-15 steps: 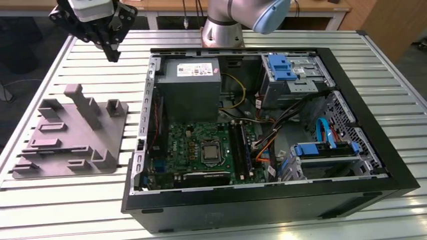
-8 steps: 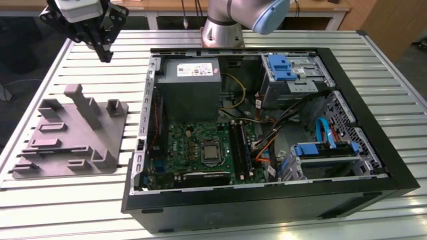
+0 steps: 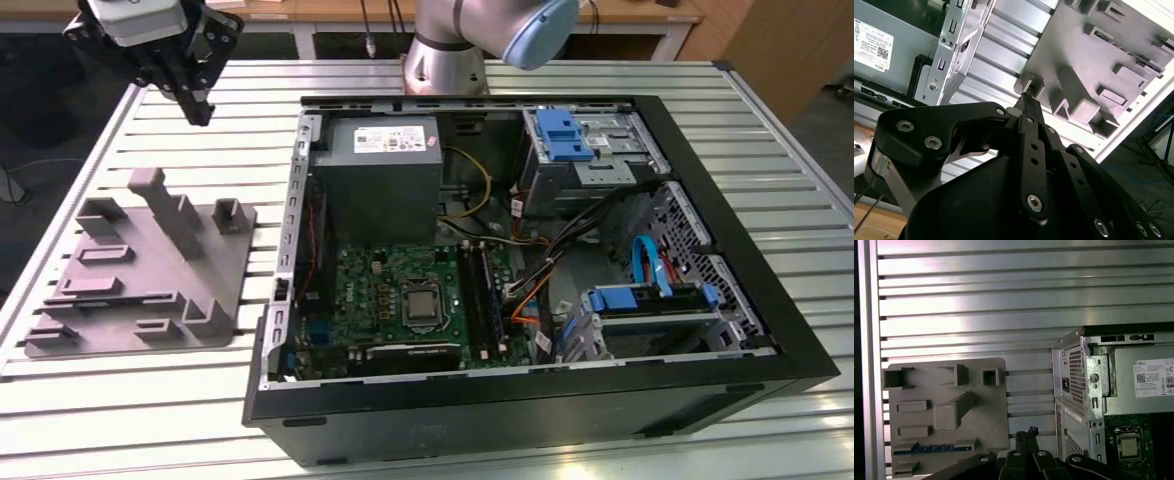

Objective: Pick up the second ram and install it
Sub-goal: 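Reach for the second ram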

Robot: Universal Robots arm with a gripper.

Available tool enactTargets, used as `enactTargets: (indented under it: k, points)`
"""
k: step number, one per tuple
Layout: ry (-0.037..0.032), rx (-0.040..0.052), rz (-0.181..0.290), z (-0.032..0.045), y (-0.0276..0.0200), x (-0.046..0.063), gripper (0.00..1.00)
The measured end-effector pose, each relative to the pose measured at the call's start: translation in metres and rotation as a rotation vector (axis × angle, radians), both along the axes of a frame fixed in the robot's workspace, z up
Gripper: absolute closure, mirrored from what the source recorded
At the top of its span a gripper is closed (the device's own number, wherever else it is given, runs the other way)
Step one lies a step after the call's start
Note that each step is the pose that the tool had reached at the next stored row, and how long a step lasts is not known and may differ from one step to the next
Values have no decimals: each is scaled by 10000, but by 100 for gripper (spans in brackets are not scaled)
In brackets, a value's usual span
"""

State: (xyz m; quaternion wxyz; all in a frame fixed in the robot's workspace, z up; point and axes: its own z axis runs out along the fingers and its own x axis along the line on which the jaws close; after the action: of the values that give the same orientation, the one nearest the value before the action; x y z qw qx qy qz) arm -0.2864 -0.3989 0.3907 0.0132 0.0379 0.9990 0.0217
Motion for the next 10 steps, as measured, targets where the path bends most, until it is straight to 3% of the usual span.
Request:
enactTargets:
  k: [10]
  points:
    - [0,1,1,-13,0,-171,90]
